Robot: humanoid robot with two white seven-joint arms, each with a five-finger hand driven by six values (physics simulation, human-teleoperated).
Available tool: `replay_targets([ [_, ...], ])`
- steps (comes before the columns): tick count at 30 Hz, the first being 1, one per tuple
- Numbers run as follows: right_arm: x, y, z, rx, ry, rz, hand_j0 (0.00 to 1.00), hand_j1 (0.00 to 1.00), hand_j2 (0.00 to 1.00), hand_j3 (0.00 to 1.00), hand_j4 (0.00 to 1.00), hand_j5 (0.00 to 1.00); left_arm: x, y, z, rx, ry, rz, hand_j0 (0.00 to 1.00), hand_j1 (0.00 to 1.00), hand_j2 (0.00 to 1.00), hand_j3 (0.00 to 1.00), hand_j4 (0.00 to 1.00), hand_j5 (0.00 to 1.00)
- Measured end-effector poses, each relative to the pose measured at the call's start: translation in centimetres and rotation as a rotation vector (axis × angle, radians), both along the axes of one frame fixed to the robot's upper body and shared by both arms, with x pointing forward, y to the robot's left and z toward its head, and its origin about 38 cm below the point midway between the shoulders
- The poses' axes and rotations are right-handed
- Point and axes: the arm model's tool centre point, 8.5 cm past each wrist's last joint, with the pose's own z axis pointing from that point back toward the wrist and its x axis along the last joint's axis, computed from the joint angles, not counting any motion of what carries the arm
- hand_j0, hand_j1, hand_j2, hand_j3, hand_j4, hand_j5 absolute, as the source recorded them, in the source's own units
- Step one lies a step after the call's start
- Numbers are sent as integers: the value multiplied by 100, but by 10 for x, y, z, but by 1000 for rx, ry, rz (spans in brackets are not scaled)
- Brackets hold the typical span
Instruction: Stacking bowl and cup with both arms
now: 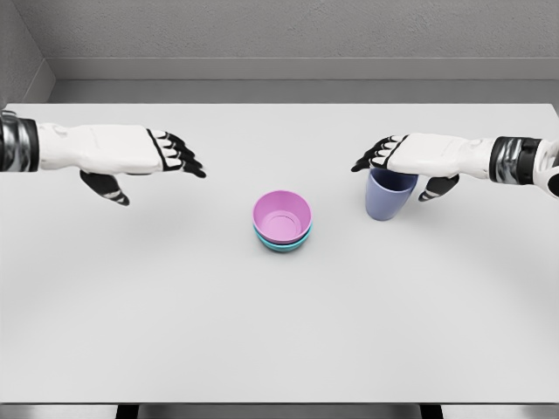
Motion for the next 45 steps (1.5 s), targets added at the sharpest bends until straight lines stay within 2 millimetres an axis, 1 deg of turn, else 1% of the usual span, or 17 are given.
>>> replay_targets([
  [3, 0, 0, 0, 0, 1, -2, 98, 98, 98, 98, 98, 98, 0, 3, 0, 2, 2, 7, 100, 100, 100, 100, 100, 100],
  [6, 0, 0, 0, 0, 1, -1, 93, 93, 93, 93, 93, 93, -1, 6, -1, 0, 2, 14, 100, 100, 100, 100, 100, 100],
  [13, 0, 1, -2, 0, 4, 1, 88, 88, 88, 88, 88, 88, 0, 7, 3, -5, -7, 19, 100, 100, 100, 100, 100, 100],
  [15, 0, 1, -2, 1, 4, 1, 84, 84, 84, 84, 84, 84, 0, 8, 3, -6, -8, 20, 100, 100, 100, 100, 100, 100],
  [16, 0, 1, -2, 1, 4, 1, 81, 81, 81, 81, 81, 81, -1, 8, -1, -7, 2, 22, 100, 100, 100, 100, 100, 100],
  [24, 0, 1, -2, 2, 4, 0, 81, 81, 81, 81, 81, 81, -1, 10, 3, -18, -8, 28, 100, 100, 100, 100, 100, 100],
  [38, 3, -2, 2, 7, 0, -10, 81, 81, 81, 81, 81, 81, -1, 10, 3, -18, -8, 29, 100, 100, 100, 100, 100, 100],
  [40, 3, -4, 2, 6, 1, -15, 77, 77, 77, 77, 77, 77, -1, 10, 2, -18, -7, 29, 100, 100, 100, 100, 100, 100],
  [45, 6, -6, 6, 11, -7, -23, 76, 76, 76, 76, 76, 76, -1, 10, 3, -18, -8, 29, 100, 100, 100, 100, 100, 100],
])
